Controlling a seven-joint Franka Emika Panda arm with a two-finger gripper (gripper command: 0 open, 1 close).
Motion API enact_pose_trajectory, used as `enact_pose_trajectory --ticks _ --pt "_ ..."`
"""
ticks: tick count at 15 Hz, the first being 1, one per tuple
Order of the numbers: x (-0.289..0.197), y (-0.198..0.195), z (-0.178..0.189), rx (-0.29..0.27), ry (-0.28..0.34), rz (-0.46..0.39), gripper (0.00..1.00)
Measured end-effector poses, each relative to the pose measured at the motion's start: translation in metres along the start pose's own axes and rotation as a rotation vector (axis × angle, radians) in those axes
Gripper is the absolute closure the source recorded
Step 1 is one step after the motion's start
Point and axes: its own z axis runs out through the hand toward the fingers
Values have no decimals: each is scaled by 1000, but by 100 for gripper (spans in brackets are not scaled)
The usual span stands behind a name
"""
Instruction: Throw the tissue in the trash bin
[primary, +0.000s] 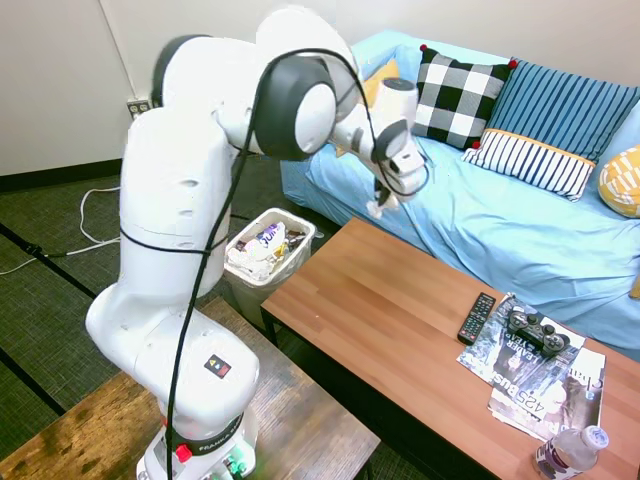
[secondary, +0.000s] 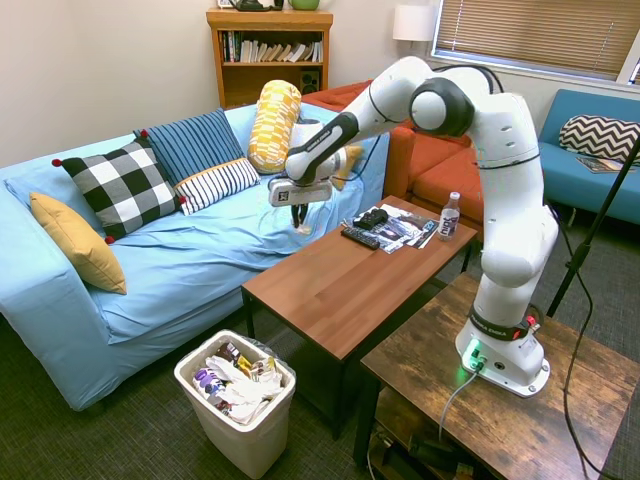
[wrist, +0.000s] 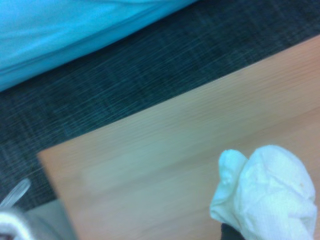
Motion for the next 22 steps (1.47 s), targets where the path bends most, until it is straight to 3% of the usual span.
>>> enact_pose_trajectory --ticks 3,7,8,12,22 --pt "-116 -31 -9 -8 35 -129 100" --pt "-257 -64 21 -63 58 -279 100" --pt "-287 -68 37 -83 56 -315 0" --pt "-349 -73 85 -156 44 -381 0" --pt "-336 -71 95 -221 45 -375 0"
